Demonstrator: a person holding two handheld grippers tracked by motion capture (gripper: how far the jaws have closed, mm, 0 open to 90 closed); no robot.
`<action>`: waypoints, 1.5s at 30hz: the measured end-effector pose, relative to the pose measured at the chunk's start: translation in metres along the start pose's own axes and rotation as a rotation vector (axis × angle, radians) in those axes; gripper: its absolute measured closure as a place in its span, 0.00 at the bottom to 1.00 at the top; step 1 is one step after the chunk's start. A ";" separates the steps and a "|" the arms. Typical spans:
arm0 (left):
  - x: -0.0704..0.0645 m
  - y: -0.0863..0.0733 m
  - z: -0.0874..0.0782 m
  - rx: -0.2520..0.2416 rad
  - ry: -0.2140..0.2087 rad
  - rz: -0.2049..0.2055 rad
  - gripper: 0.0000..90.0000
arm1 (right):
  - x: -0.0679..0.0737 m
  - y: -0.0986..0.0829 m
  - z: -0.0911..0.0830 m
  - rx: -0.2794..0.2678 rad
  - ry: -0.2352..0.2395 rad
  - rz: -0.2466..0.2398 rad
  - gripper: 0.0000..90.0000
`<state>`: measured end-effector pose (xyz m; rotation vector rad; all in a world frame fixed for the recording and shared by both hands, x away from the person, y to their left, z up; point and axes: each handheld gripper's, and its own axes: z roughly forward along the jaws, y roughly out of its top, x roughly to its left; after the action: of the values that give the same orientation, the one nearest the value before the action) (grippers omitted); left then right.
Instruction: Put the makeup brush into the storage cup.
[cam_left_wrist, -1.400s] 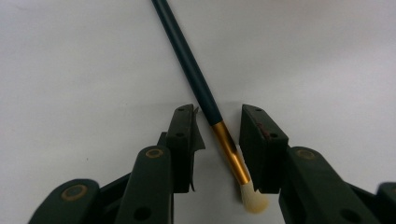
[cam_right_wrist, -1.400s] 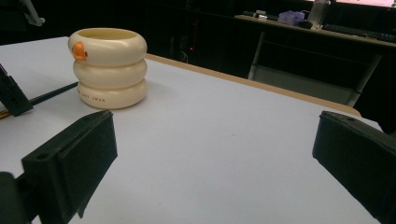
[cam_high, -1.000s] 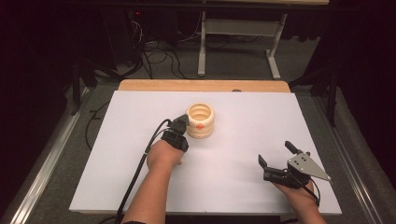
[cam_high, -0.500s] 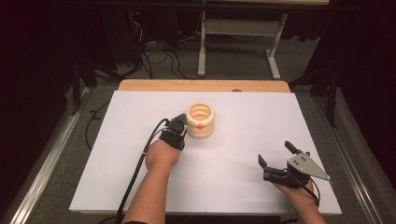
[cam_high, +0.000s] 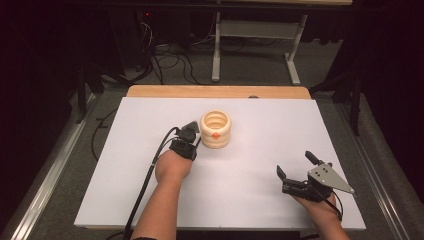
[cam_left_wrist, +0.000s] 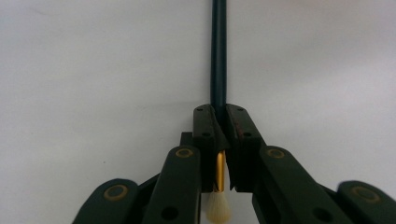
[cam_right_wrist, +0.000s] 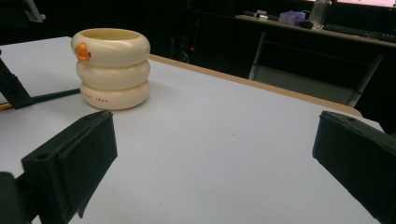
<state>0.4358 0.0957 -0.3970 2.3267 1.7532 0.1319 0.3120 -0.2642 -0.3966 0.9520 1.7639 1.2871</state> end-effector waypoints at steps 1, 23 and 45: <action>0.000 0.000 0.000 -0.001 0.001 0.000 0.93 | 0.000 0.000 0.000 0.003 -0.001 0.004 0.01; 0.019 -0.008 -0.016 -0.013 0.009 0.038 0.93 | 0.001 0.000 0.000 0.004 -0.009 -0.001 0.01; 0.057 -0.042 -0.038 -0.040 -0.017 0.167 0.93 | 0.002 -0.002 0.002 0.012 -0.006 -0.034 0.01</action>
<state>0.4049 0.1659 -0.3731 2.4358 1.5322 0.1724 0.3126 -0.2623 -0.3987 0.9275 1.7779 1.2523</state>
